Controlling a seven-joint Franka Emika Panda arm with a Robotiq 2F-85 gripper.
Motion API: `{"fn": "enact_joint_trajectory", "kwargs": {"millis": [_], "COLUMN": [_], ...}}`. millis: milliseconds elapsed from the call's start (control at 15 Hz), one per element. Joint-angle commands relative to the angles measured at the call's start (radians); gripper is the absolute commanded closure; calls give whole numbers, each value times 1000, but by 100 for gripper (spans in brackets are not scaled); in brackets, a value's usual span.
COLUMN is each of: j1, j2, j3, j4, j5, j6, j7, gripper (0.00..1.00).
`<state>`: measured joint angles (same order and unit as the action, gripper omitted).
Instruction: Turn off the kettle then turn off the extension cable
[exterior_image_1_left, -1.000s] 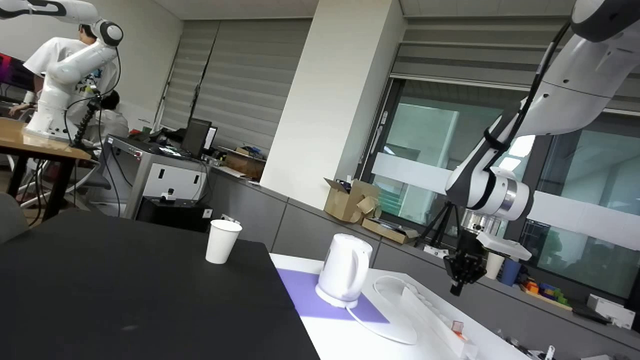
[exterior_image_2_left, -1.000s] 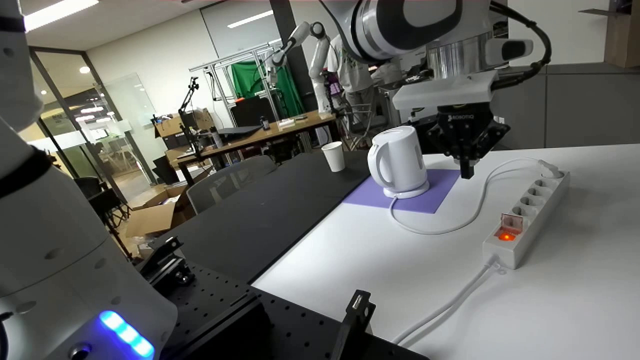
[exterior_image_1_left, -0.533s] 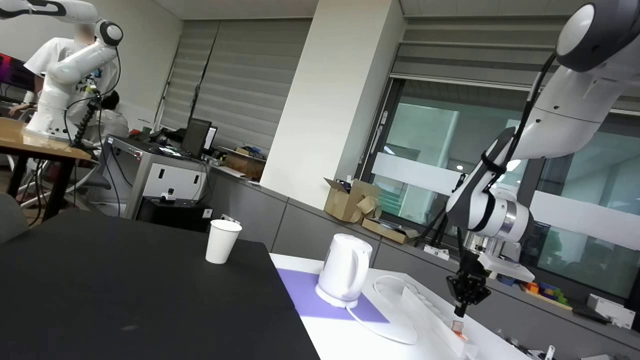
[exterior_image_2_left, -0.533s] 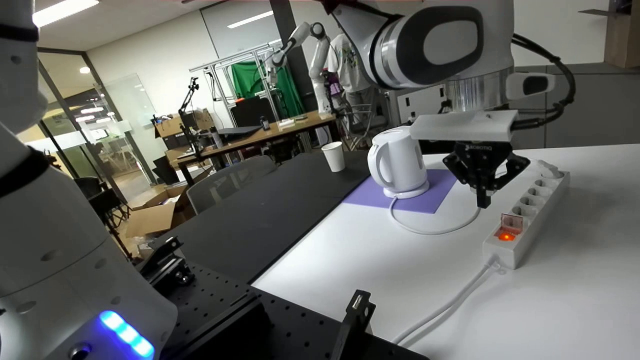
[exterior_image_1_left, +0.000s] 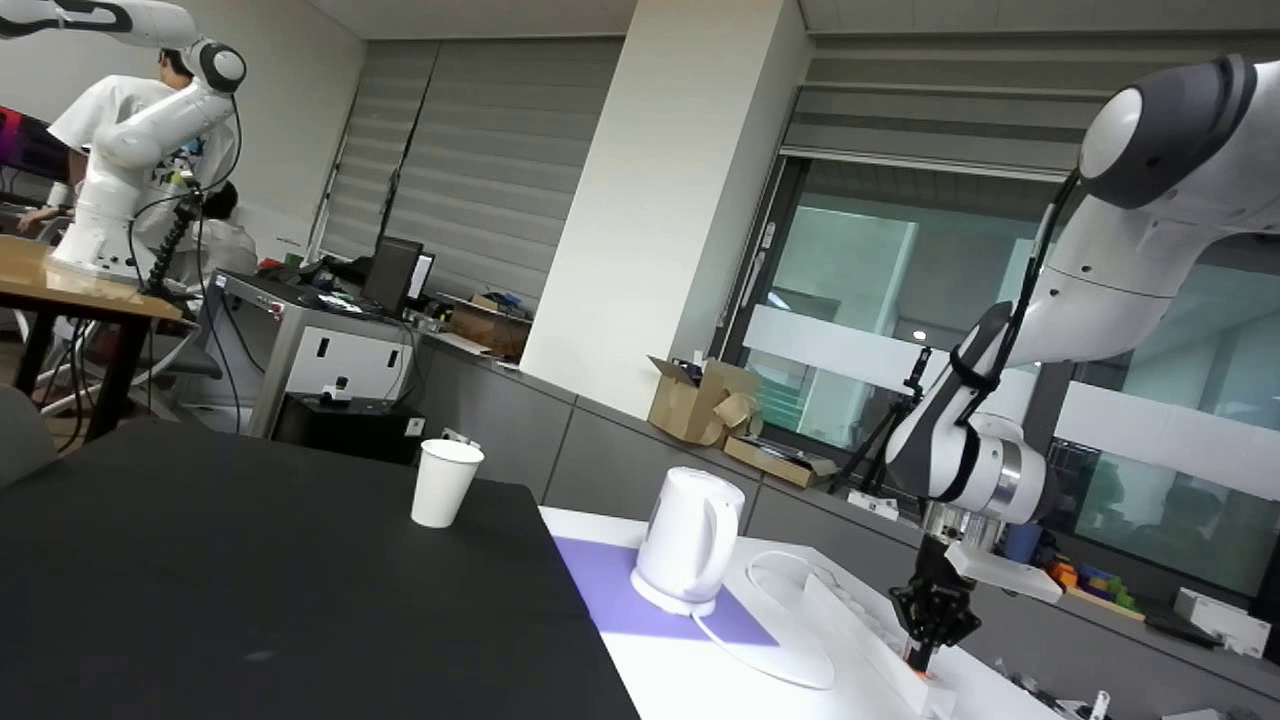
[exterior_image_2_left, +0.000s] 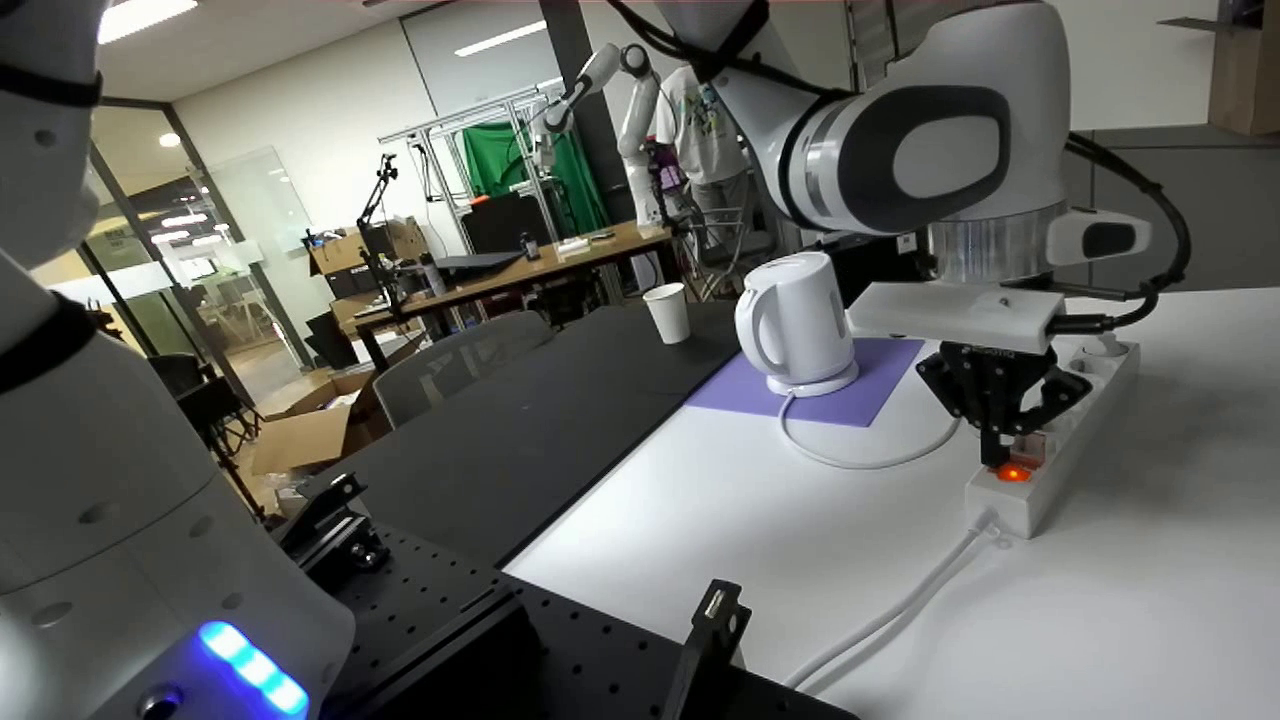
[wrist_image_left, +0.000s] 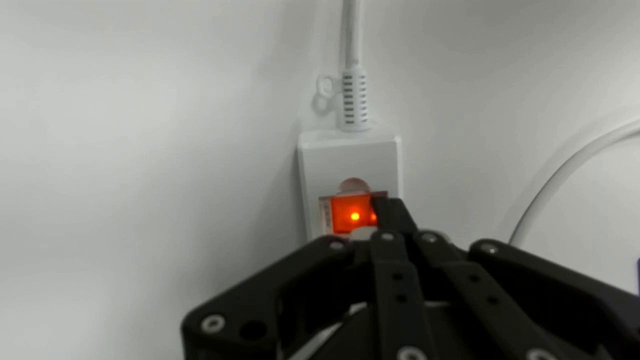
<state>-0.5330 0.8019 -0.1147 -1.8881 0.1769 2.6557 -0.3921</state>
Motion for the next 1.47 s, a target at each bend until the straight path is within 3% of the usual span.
{"fn": "enact_joint_trajectory", "kwargs": {"millis": [0,733,1400], "j1": [-4,4,-47], "j2": [36,34,57], "j3": [-4,-25,2], "j4": [61,72,100], "j5": [-13,-16,-9], "j6": [-24,-82,-75], "j7": [60,113,48], "gripper": [100,100,100]}}
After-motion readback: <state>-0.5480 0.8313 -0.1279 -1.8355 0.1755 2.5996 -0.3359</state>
